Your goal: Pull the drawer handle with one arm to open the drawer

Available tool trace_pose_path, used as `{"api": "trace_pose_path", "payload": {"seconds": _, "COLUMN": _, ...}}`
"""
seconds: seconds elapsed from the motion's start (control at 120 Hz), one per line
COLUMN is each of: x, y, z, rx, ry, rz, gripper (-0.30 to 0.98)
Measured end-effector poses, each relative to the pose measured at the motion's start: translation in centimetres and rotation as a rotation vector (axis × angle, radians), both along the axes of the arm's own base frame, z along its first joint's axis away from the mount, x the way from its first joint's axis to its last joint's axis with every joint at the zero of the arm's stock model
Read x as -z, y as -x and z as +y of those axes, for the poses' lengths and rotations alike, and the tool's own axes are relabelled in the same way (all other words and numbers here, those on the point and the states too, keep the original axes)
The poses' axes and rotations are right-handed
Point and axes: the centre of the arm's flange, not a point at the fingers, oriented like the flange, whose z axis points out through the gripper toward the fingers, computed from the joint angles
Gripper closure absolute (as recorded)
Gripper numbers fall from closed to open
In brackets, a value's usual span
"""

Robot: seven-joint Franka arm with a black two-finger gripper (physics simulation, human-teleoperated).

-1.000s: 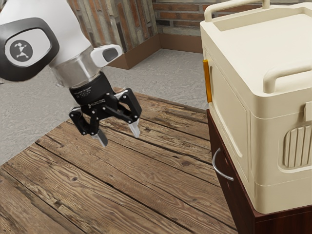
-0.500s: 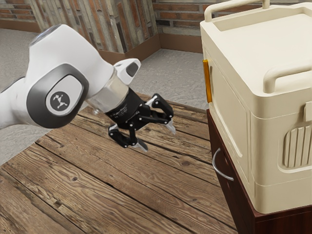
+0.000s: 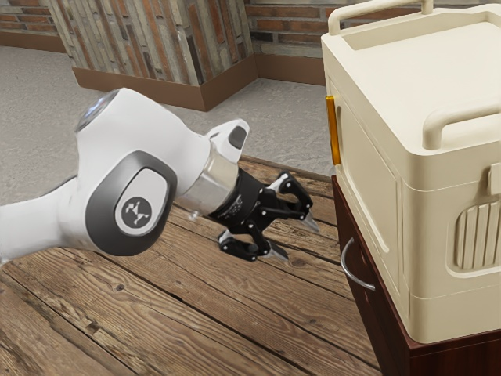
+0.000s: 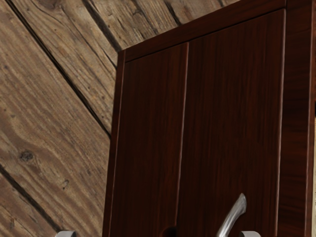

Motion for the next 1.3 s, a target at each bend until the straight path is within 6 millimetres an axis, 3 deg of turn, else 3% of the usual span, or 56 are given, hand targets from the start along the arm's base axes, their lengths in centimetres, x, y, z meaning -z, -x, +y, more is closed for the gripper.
{"api": "trace_pose_path", "payload": {"seconds": 0.217, "x": 1.2, "y": 0.2, "z": -3.2, "rx": 0.033, "ry": 0.011, "rz": 0.009, "gripper": 0.36}}
{"api": "trace_pose_path", "payload": {"seconds": 0.4, "x": 2.9, "y": -0.4, "z": -4.2, "rx": 0.026, "ry": 0.037, "rz": 0.042, "gripper": 0.42}}
{"api": "trace_pose_path", "payload": {"seconds": 0.567, "x": 3.1, "y": -0.1, "z": -5.5, "rx": 0.032, "ry": 0.061, "rz": 0.053, "gripper": 0.41}}
{"api": "trace_pose_path", "payload": {"seconds": 0.992, "x": 3.5, "y": -1.8, "z": -3.9, "rx": 0.033, "ry": 0.043, "rz": 0.04, "gripper": 0.49}}
{"api": "trace_pose_path", "payload": {"seconds": 1.3, "x": 3.1, "y": -1.6, "z": -3.5, "rx": 0.059, "ry": 0.03, "rz": 0.02, "gripper": 0.57}}
